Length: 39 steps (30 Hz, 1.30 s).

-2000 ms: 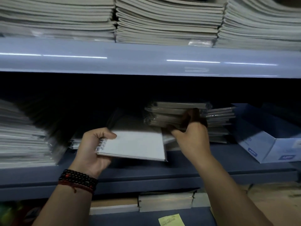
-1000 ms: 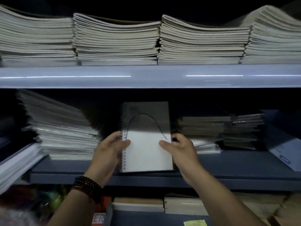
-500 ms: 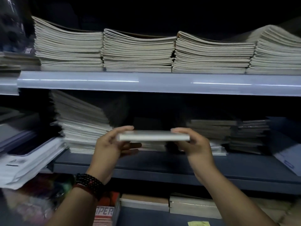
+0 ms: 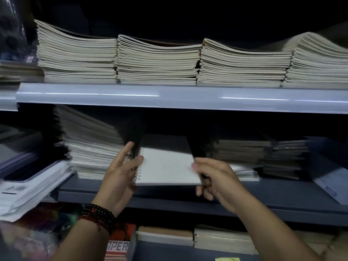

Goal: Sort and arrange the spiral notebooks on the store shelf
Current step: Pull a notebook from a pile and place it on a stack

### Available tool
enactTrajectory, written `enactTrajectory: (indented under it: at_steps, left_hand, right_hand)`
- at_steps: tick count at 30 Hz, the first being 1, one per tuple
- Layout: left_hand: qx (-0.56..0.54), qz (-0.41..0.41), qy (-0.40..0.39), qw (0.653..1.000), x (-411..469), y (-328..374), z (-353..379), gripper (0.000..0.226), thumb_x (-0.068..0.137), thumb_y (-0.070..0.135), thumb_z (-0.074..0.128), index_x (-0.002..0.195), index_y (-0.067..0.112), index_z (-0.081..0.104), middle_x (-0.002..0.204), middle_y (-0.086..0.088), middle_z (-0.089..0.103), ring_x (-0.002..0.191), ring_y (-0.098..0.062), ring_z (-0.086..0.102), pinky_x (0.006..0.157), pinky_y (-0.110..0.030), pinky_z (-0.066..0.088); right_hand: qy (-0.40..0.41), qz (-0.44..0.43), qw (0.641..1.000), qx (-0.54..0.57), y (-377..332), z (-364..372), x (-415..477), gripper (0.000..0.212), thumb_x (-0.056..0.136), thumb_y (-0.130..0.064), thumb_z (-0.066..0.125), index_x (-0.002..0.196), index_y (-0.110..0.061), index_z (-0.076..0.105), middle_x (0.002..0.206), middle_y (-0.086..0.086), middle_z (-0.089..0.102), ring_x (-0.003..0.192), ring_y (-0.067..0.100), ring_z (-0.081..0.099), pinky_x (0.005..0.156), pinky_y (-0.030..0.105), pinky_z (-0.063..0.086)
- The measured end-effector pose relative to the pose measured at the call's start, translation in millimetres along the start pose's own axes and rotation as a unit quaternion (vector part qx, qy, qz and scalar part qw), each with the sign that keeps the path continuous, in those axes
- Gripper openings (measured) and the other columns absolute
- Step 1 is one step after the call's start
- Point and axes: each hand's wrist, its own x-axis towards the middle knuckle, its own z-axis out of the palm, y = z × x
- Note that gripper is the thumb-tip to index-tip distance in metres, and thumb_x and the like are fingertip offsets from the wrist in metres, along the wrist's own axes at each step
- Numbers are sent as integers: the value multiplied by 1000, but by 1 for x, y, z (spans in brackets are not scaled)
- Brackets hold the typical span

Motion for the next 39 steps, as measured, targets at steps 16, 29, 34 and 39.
enactTrajectory:
  at_steps: [16,29,34,39]
  left_hand:
    - [299,81,80,947,19,-26,-6,36,83,4,79,115,15,70,88,0,79,89,-5,74,76,-14,55]
    - [484,141,122,855,59,-65,6,16,101,24,53,87,17,55,89,-6,64,86,-22,60,74,-31,39]
    - [532,139,98,829,52,-64,8,23,97,23,59,115,9,55,115,-11,62,109,-29,58,89,-35,45]
    - [572,257,73,776,22,-59,22,43,94,15,63,136,11,55,135,-4,52,127,-17,49,109,-23,36]
  right_hand:
    - [72,-34,985,-155,40,11,47,44,79,-34,83,118,-23,65,97,-4,73,74,3,68,67,23,52]
    - [135,-32,927,-347,58,26,100,57,76,-62,73,107,-15,72,98,0,71,90,18,65,81,32,56]
    - [184,-71,902,-385,55,35,90,46,83,-49,75,77,-5,62,74,5,61,75,23,61,64,33,50]
    - [147,-104,912,-369,48,25,61,34,90,-45,69,103,-21,50,109,0,48,88,11,57,72,22,48]
